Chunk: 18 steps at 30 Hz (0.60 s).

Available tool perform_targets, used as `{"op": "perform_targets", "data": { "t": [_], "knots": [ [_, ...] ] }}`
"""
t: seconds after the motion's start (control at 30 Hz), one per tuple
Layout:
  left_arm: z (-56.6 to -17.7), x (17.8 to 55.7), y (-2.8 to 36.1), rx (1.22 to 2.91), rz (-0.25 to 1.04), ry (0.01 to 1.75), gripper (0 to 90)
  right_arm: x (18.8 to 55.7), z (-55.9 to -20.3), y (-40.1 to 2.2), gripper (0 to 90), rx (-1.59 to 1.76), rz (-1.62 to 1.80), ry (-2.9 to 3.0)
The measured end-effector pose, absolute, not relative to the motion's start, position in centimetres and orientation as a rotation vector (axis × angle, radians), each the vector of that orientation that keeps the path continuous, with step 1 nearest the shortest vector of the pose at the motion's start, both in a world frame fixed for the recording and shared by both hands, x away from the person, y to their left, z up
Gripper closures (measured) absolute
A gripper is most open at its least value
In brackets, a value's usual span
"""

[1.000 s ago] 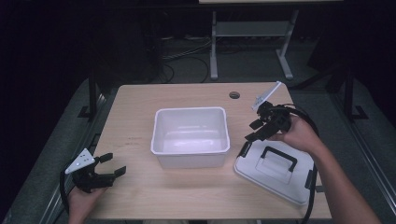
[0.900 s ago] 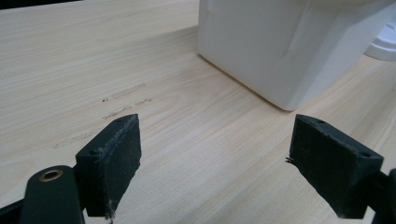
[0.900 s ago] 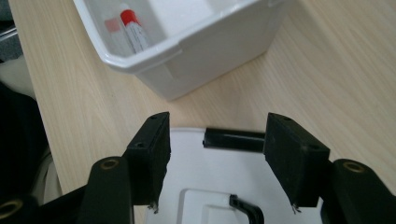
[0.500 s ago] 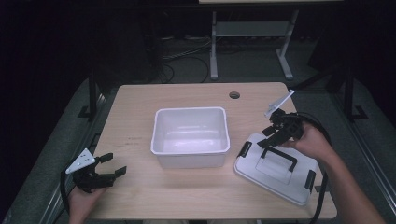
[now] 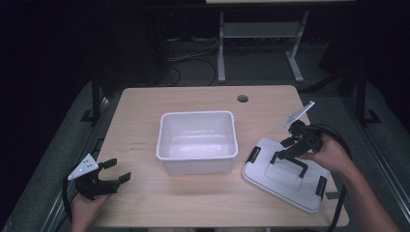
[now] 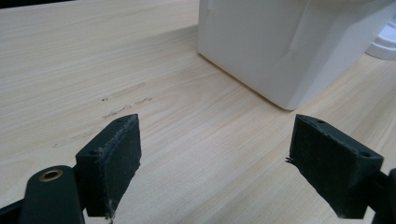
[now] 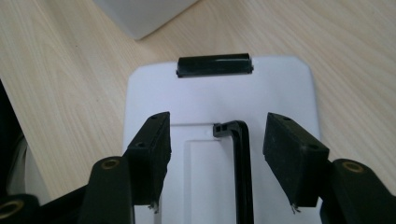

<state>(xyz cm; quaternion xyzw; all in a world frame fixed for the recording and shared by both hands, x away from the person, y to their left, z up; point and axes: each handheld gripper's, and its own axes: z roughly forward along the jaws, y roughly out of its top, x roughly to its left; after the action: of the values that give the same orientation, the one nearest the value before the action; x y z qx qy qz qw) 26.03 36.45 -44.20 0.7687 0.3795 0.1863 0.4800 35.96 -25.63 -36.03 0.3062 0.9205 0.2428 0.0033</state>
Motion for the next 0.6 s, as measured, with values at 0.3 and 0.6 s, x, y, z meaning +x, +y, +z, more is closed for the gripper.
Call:
{"op": "perform_targets", "data": {
  "t": [0.3, 0.6],
  "knots": [
    [-44.3, 26.1, 36.4, 1.878, 0.456, 0.926, 16.0, 35.8, -37.4, -26.6, 41.9, 0.998, 0.743, 2.889],
    [-44.3, 26.1, 36.3, 1.878, 0.454, 0.925, 16.0, 35.6, -38.4, -27.6, 43.7, 1.032, 0.721, 2.888]
  ]
}}
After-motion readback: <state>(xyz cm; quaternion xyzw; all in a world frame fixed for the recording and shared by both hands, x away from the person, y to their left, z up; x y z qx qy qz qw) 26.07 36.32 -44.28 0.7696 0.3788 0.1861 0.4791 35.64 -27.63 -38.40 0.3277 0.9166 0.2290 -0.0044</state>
